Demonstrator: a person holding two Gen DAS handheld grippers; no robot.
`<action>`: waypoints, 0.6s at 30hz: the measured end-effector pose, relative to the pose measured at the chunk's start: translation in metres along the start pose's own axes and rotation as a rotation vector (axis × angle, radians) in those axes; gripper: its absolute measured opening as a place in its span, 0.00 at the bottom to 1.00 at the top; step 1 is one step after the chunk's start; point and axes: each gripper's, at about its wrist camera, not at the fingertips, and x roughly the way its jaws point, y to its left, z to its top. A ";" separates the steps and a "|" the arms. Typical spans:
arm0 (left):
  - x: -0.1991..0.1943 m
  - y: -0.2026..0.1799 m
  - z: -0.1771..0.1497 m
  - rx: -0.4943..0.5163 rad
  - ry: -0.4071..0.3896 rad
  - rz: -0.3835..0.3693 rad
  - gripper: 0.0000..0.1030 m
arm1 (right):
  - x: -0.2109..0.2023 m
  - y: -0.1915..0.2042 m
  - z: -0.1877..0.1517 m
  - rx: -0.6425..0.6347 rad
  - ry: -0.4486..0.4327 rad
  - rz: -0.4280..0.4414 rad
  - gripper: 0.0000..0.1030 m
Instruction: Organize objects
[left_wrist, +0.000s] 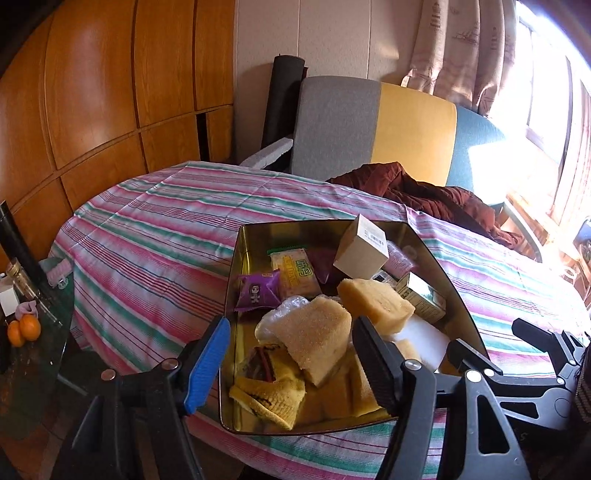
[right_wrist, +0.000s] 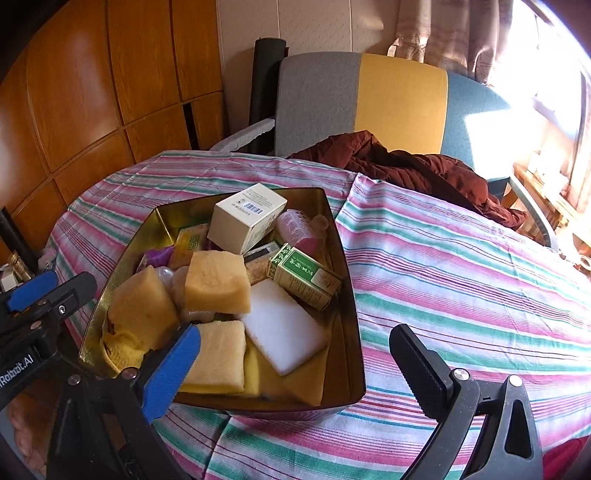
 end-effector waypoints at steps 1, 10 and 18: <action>0.001 -0.001 0.000 0.006 0.001 0.002 0.68 | 0.001 0.001 -0.001 -0.001 0.002 0.000 1.00; 0.005 -0.002 -0.001 0.022 0.001 0.002 0.63 | 0.007 0.004 -0.002 -0.010 0.022 0.003 1.00; 0.003 -0.002 0.000 0.032 -0.031 0.022 0.62 | 0.009 0.003 -0.002 -0.009 0.022 0.007 1.00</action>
